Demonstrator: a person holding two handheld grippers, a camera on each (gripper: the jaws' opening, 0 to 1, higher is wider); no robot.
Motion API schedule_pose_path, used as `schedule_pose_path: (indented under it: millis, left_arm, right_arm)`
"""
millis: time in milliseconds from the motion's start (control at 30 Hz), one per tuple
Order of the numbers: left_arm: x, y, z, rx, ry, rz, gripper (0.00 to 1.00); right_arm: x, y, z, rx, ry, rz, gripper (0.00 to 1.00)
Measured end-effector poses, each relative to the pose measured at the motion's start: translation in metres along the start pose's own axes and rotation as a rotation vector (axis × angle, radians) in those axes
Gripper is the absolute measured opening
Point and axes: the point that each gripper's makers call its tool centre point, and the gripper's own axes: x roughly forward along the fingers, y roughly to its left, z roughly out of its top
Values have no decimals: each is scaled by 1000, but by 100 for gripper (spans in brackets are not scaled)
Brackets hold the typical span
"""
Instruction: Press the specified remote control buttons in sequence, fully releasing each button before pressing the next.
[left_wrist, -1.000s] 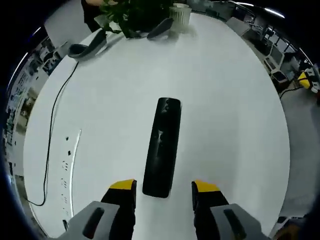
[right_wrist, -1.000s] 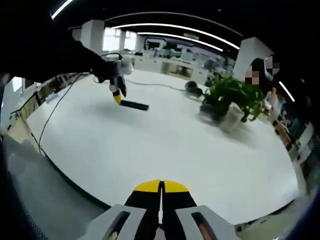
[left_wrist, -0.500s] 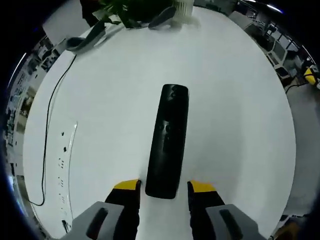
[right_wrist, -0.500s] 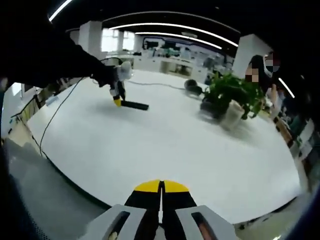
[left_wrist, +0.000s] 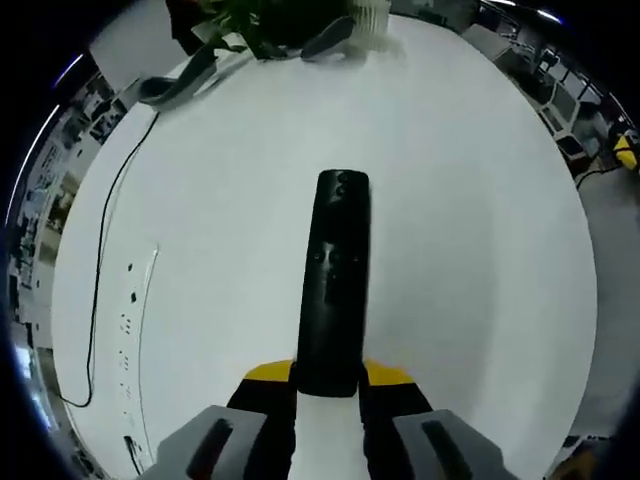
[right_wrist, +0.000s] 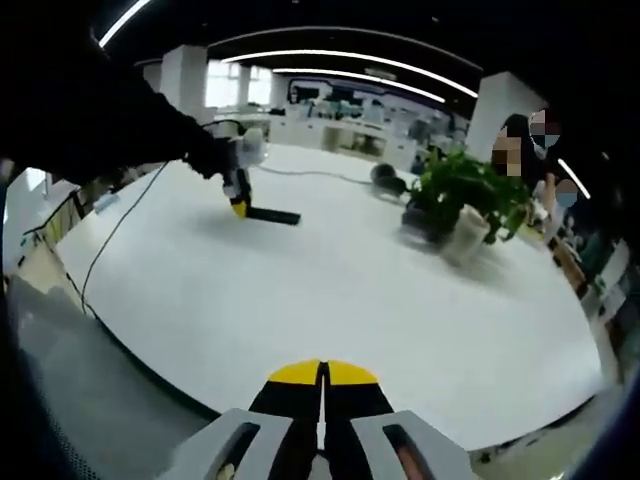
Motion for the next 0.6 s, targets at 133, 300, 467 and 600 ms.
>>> schedule_pose_path:
  millis: [133,300,467,600]
  left_arm:
    - [0,-2,-2,-24,-2,1,23]
    - [1,-10,-1,-11,15,-3,23]
    - [1,-17,-1,-20,27,0,23]
    - [2,-26,-3,-31,31,5,23]
  right_arm:
    - [-1,-1,1,4,-10,-4,0]
    - [-1,0,2,5,-18,-3,0]
    - [-1,-1,3,-1,-23,-7,0]
    - [-2,-1,5,3,-35,-8,0]
